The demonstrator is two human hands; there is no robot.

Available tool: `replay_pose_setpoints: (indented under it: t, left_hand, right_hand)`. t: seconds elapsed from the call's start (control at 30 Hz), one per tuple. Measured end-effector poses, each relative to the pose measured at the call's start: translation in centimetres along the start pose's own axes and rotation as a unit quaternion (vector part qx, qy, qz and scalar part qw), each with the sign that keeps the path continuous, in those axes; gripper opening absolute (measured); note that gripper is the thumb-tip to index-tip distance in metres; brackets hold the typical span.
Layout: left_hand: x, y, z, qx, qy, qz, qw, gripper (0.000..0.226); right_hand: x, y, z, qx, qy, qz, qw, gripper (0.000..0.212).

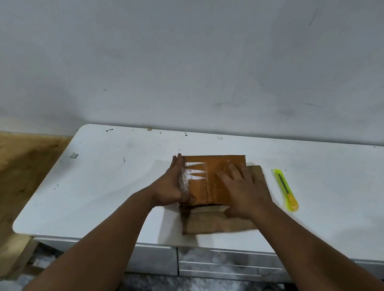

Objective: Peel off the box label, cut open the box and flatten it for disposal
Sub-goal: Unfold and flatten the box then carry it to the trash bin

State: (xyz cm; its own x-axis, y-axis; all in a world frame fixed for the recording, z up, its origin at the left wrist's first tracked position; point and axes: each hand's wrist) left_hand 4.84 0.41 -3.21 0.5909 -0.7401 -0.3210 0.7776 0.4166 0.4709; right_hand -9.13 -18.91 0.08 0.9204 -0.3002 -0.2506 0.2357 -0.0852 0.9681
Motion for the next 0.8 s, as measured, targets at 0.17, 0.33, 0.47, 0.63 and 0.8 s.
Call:
replay_pose_setpoints:
  t: [0.17,0.33,0.47,0.63,0.8]
  left_hand:
    - [-0.1,0.0,-0.1,-0.008,-0.011,0.005,1.000,0.141]
    - [-0.1,1.0,-0.5,-0.096,0.009,-0.052,0.994,0.148]
    - [0.1,1.7,-0.2,-0.045,0.032,-0.075,0.996,0.158]
    - [0.0,1.7,0.0,-0.043,0.044,-0.086,0.994,0.158]
    - [0.0,1.6,-0.2,-0.017,0.026,-0.067,0.997,0.138]
  right_hand:
    - [0.6,-0.7,0.4,0.013,0.009,-0.006,1.000,0.083]
    - [0.3,-0.5,1.0,0.072,0.023,0.017,0.997,0.062]
    - [0.4,-0.7,1.6,0.072,0.038,0.060,0.995,0.053]
    - [0.6,-1.1,3.1,0.048,0.074,0.105,0.991,0.046]
    - [0.6,-1.0,3.4,0.066,0.068,0.126,0.988,0.042]
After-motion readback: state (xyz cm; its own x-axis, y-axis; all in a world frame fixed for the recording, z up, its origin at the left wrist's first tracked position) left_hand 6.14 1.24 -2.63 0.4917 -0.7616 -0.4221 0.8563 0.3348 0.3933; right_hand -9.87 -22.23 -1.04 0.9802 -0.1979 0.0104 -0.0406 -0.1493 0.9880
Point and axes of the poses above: each hand's wrist, its own x-axis towards the middle knuckle, its own y-axis out of the back of the hand, z = x × y, and after that the axes turned 3 degrees about -y, right-handed
